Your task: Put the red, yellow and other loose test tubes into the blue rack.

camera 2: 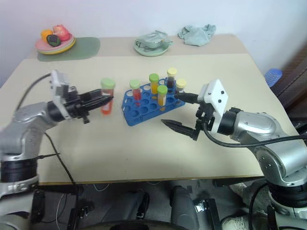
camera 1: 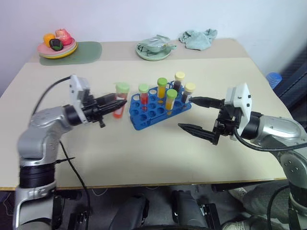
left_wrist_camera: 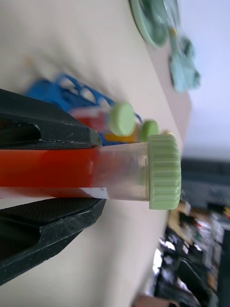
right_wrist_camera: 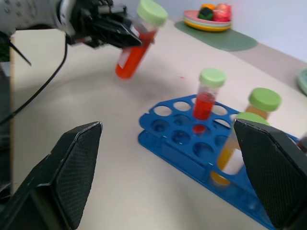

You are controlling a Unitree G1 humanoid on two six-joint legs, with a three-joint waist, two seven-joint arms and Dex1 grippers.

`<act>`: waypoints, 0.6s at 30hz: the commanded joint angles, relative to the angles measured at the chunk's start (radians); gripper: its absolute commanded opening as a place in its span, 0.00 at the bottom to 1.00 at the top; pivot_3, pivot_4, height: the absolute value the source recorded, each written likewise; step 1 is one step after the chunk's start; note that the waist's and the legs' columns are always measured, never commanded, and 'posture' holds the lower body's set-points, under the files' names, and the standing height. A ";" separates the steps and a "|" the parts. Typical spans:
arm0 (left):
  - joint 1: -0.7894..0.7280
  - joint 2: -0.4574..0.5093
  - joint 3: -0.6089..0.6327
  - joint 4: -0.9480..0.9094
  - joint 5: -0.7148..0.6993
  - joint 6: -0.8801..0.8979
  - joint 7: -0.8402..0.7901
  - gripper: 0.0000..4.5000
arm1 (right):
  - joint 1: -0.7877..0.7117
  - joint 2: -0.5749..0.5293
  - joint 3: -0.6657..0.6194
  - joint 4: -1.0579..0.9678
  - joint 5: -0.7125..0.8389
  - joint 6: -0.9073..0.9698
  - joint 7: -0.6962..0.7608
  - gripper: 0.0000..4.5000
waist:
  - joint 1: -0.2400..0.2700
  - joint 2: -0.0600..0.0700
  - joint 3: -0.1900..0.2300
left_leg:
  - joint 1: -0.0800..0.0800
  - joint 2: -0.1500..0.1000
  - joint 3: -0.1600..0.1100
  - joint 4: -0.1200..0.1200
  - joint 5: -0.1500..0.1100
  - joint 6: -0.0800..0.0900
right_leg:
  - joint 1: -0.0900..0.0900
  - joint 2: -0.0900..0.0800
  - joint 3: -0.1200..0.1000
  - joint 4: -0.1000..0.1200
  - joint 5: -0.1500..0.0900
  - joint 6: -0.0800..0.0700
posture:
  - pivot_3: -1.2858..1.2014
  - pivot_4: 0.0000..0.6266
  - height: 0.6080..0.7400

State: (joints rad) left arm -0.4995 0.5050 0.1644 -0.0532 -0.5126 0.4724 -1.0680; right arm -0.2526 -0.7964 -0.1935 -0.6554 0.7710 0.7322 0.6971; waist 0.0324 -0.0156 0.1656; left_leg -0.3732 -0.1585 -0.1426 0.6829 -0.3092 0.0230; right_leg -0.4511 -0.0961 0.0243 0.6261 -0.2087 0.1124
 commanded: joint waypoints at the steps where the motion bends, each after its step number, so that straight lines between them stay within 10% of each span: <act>1: -0.059 -0.064 -0.075 0.095 0.031 -0.099 -0.011 0.17 | 0.051 -0.014 -0.081 -0.101 0.033 0.021 -0.057 1.00 | 0.007 0.000 0.000 | 0.000 0.000 0.000 0.000 0.000 0.000 | 0.000 0.000 0.000 0.000 0.000 0.000 | 0.52 0.24 1.00; 18: -0.200 -0.300 -0.148 0.543 0.170 -0.544 0.034 0.17 | 0.282 -0.009 -0.263 -0.303 0.141 0.070 -0.268 1.00 | 0.009 0.000 0.000 | 0.000 0.000 0.001 0.000 0.000 0.000 | 0.000 0.000 0.000 -0.001 0.001 0.001 | 0.52 0.24 1.00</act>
State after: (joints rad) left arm -0.6769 0.2059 0.0136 0.4791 -0.3524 -0.0323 -1.0339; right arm 0.0217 -0.8049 -0.4185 -0.9227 0.8942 0.8100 0.4444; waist 0.0410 -0.0159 0.1655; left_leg -0.3733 -0.1583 -0.1416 0.6829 -0.3094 0.0235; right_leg -0.4507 -0.0962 0.0247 0.6248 -0.2080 0.1136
